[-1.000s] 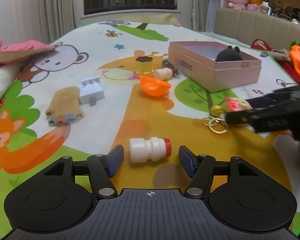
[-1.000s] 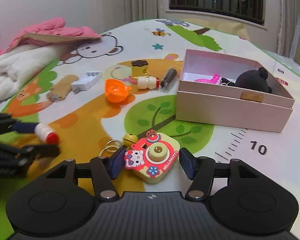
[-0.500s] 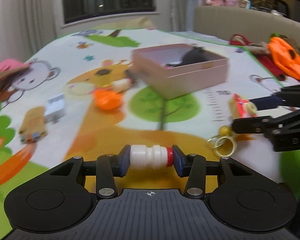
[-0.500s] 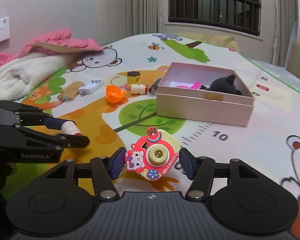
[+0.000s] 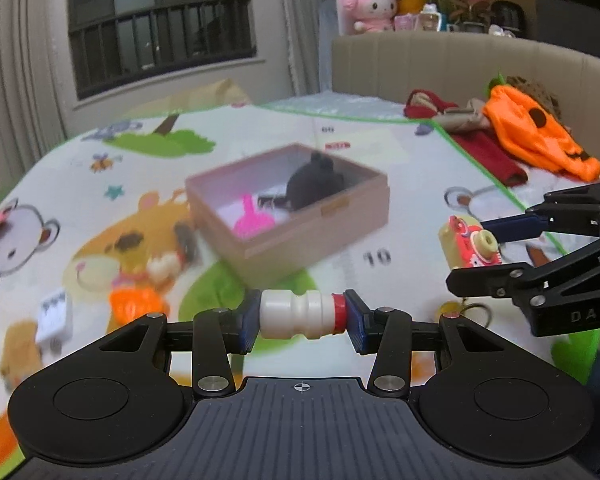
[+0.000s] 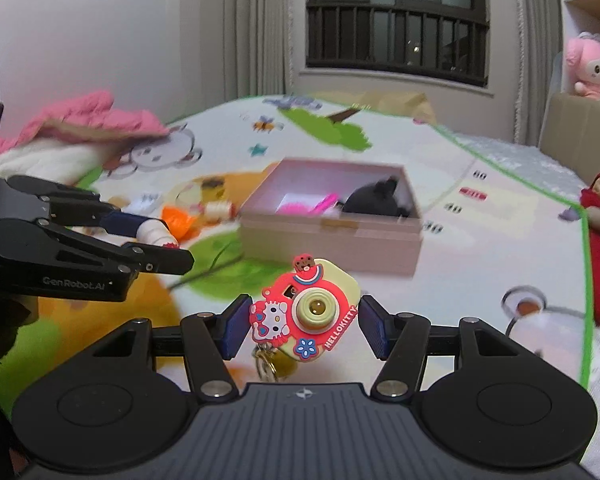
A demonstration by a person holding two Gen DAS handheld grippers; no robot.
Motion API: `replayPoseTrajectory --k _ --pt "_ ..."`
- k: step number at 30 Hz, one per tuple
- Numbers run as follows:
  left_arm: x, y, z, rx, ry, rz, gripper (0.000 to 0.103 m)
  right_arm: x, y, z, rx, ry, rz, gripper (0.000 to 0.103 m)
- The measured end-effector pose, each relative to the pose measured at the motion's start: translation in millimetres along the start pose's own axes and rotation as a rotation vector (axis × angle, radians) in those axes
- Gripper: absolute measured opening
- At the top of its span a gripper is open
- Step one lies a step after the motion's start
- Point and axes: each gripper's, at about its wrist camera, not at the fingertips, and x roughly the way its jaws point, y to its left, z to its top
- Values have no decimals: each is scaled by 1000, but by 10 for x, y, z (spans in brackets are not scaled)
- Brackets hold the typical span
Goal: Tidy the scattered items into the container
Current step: 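Carry the keychain toy and bottle into the pink box and open both tools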
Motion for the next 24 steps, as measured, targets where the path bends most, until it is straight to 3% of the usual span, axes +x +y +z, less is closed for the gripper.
replayPoseTrajectory --k 6,11,13,15,19,24 --pt "336 128 499 31 -98 0 48 230 -283 566 7 -91 -5 58" --pt "839 290 970 81 -183 45 50 767 -565 1245 74 -177 -5 59" --pt "1029 369 1105 97 -224 68 54 997 -685 1448 112 -190 -5 68" --pt "1159 470 1181 88 -224 66 74 1156 -809 1565 168 -193 4 70" --pt "1101 660 1058 51 -214 90 96 1238 -903 1557 221 -211 -13 72" --pt "821 840 551 -41 -88 164 97 1320 -754 1397 214 -162 -27 73"
